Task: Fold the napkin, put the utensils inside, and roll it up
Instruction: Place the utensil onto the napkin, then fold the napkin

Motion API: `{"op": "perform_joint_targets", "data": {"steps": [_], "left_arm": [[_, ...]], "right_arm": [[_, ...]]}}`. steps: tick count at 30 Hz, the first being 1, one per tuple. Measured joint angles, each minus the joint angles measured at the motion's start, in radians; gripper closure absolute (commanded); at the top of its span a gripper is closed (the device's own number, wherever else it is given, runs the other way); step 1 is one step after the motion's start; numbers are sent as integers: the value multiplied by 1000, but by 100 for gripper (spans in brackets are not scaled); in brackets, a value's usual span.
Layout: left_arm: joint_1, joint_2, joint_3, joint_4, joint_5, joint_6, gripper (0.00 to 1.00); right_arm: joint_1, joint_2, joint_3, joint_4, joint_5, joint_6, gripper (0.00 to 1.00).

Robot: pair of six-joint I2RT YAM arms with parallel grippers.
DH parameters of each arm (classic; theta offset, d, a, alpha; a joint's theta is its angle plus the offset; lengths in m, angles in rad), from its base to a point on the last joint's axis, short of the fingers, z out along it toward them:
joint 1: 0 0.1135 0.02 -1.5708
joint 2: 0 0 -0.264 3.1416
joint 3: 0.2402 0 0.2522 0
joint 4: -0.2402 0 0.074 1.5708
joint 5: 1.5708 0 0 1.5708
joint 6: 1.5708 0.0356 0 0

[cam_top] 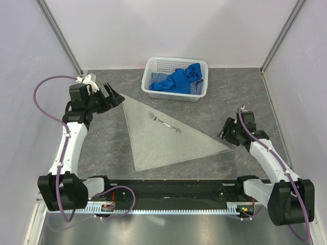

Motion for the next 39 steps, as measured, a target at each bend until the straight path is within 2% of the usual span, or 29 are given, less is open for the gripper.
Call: {"op": "perform_joint_targets", "data": {"steps": [11,33,39], "left_arm": [[0,0,0,0,17,0,1],[0,0,0,0,24,-1,1],[0,0,0,0,24,-1,1]], "right_arm": [[-10,16,-52,3,-33,17,40],[-23,114,-108,85,-5,17,40],[-23,108,-108,82,2,17,36]]}}
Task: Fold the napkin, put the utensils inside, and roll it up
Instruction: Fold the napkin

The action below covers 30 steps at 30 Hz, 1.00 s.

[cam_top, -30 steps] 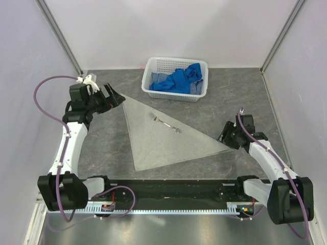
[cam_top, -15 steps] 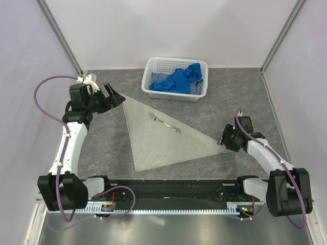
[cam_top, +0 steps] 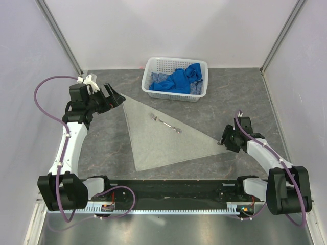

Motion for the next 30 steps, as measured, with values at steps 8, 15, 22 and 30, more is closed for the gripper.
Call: {"op": "perform_joint_targets", "data": {"steps": [8,15,22,30], "left_arm": [[0,0,0,0,8,-1,1],[0,0,0,0,24,-3,1],[0,0,0,1,26,-3,1],[0,0,0,1,29,-8,1]], "right_arm": [[-43,-72,30,-101,51,21,30],[-155,-132,31,-153,64,50,35],[-161,-97,27,-153,60,72,41],[-164,-109,-9,-159,64,90,46]]}}
